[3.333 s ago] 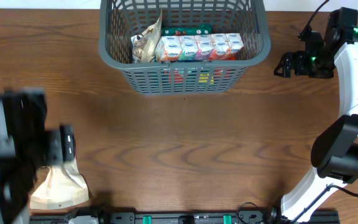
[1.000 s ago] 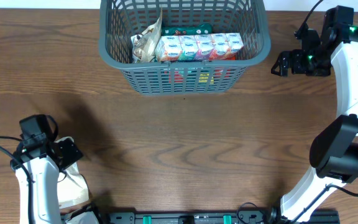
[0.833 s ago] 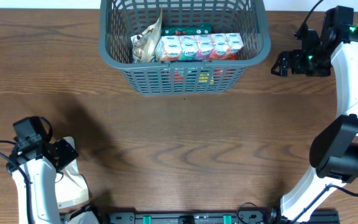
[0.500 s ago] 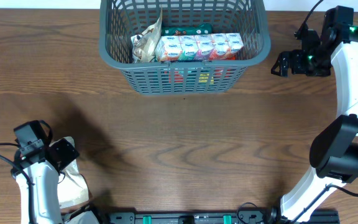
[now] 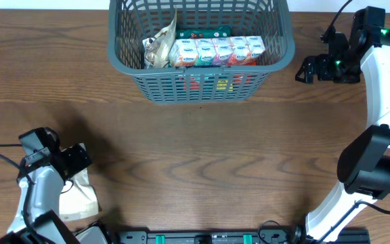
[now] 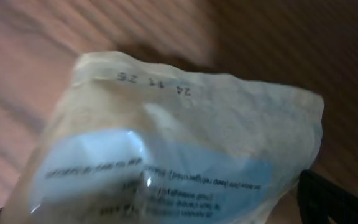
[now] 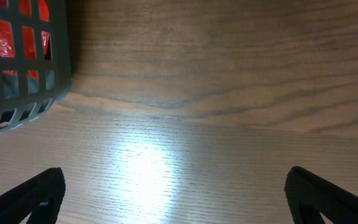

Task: Pack container
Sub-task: 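Lift the cream bag into the basket with the left gripper and release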

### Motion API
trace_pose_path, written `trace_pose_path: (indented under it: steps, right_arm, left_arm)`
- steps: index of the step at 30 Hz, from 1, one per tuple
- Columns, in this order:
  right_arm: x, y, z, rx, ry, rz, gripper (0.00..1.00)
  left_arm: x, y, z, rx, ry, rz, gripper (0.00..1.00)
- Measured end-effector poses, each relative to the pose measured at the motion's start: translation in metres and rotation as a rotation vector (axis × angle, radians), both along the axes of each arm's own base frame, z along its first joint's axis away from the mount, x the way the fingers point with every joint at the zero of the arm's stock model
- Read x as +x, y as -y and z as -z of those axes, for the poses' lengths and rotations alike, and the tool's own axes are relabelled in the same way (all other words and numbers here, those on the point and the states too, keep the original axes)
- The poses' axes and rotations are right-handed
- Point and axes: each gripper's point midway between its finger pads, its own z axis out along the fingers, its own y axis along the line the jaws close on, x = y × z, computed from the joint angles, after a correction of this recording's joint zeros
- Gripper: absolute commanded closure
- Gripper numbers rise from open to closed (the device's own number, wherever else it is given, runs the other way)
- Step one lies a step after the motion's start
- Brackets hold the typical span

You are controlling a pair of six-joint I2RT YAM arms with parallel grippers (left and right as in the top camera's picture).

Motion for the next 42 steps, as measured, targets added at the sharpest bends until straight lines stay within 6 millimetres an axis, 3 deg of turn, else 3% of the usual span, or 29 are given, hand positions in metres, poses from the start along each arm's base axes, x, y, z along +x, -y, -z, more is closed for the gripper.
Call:
trace_pose_path:
  steps: [4, 7, 14, 16, 20, 23, 26, 33, 34, 37, 40, 42]
  right_arm:
    - [0.0, 0.0, 0.0, 0.001, -0.001, 0.0, 0.01]
    - [-0.001, 0.0, 0.0, 0.0, -0.002, 0.0, 0.01]
    - [-0.002, 0.0, 0.0, 0.002, -0.008, 0.0, 0.01]
    - [-0.002, -0.001, 0.001, 0.002, -0.01, 0.0, 0.01]
    - [-0.003, -0.001, 0.001, 0.002, -0.011, 0.0, 0.01]
    - [-0.002, -0.001, 0.001, 0.002, -0.01, 0.0, 0.01]
    - [-0.002, 0.0, 0.001, 0.002, -0.009, 0.0, 0.01]
    - [-0.002, 0.0, 0.001, 0.001, -0.01, 0.0, 0.01]
    - [-0.002, 0.0, 0.001, 0.001, -0.011, 0.0, 0.01]
    - [-0.003, 0.0, 0.001, 0.002, -0.013, 0.0, 0.01]
    - [-0.003, 0.0, 0.001, 0.001, -0.013, 0.0, 0.01]
    - [-0.003, 0.0, 0.001, 0.001, -0.014, 0.0, 0.01]
  left_arm:
    - [0.002, 0.005, 0.006, -0.031, -0.005, 0.029, 0.37]
    - [0.003, 0.006, 0.006, -0.037, -0.001, 0.031, 0.48]
    - [0.006, 0.012, 0.005, -0.069, 0.02, 0.048, 0.86]
    - [0.008, 0.018, 0.002, -0.101, 0.036, 0.057, 0.94]
    - [0.018, 0.031, -0.018, -0.178, 0.084, 0.074, 0.94]
    - [0.035, 0.03, -0.057, -0.195, 0.14, 0.076, 0.95]
    - [0.061, 0.027, -0.112, -0.174, 0.22, 0.104, 0.95]
    - [0.128, 0.044, -0.285, -0.041, 0.539, 0.271, 0.95]
    - [0.137, 0.052, -0.315, -0.019, 0.597, 0.307, 0.95]
    - [0.155, 0.081, -0.379, 0.025, 0.727, 0.428, 0.95]
    - [0.174, 0.127, -0.428, 0.063, 0.825, 0.602, 0.94]
    - [0.187, 0.163, -0.449, 0.087, 0.869, 0.728, 0.94]
